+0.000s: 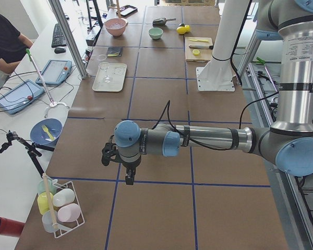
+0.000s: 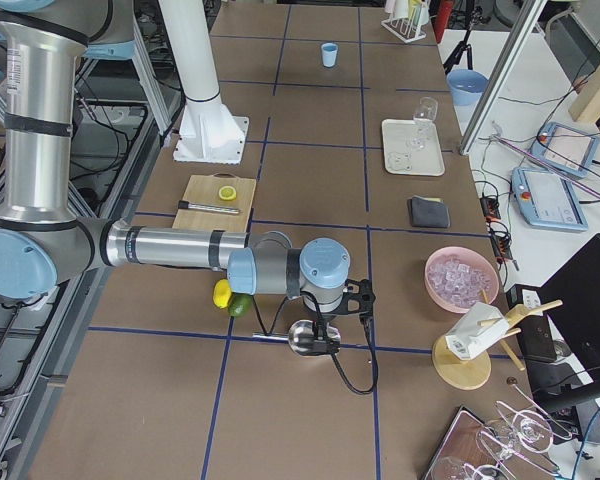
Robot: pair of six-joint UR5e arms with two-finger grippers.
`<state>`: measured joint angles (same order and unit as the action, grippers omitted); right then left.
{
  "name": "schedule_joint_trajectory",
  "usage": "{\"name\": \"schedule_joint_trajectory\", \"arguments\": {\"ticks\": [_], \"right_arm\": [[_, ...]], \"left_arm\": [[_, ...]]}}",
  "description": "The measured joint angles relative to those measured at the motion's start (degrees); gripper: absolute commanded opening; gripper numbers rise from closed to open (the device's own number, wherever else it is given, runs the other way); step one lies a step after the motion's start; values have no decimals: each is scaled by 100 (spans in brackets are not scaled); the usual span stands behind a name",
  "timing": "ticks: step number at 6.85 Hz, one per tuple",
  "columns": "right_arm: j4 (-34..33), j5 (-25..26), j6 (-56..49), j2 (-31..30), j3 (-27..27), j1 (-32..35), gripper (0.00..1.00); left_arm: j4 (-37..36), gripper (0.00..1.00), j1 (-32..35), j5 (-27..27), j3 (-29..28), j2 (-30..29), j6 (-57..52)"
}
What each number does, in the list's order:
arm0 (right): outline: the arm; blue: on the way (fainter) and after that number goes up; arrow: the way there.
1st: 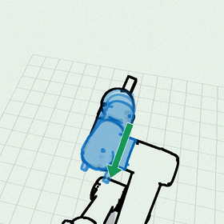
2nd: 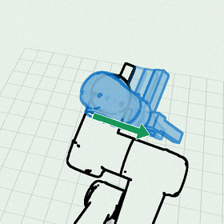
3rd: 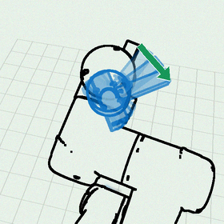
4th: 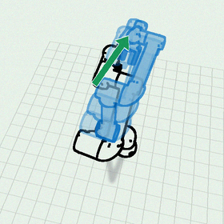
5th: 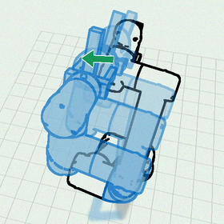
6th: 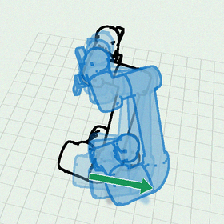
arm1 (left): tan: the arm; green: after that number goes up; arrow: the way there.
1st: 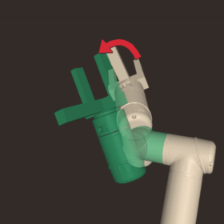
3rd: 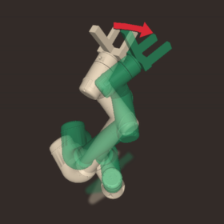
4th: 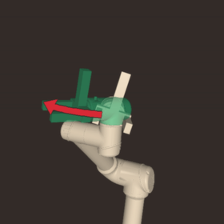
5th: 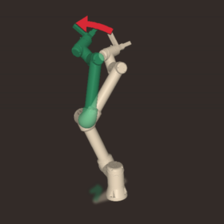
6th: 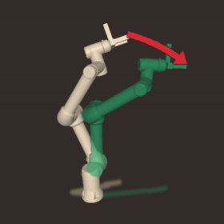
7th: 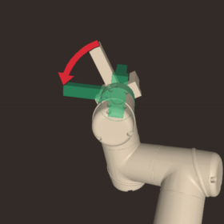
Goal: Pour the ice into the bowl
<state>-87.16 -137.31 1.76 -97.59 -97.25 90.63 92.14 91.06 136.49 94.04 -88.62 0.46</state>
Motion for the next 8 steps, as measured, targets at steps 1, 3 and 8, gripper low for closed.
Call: {"name": "schedule_joint_trajectory", "arguments": {"ticks": [1,3,8], "right_arm": [[-1,-24,0,57,-45,-1,100],[-39,-102,21,418,-93,-192,100],[1128,-530,2007,506,70,-1058,100]], "left_arm": [[76,100,-3,0,5,-30,10],[931,100,-29,13,4,-63,48],[3718,100,-892,-427,95,144,1570]]}}
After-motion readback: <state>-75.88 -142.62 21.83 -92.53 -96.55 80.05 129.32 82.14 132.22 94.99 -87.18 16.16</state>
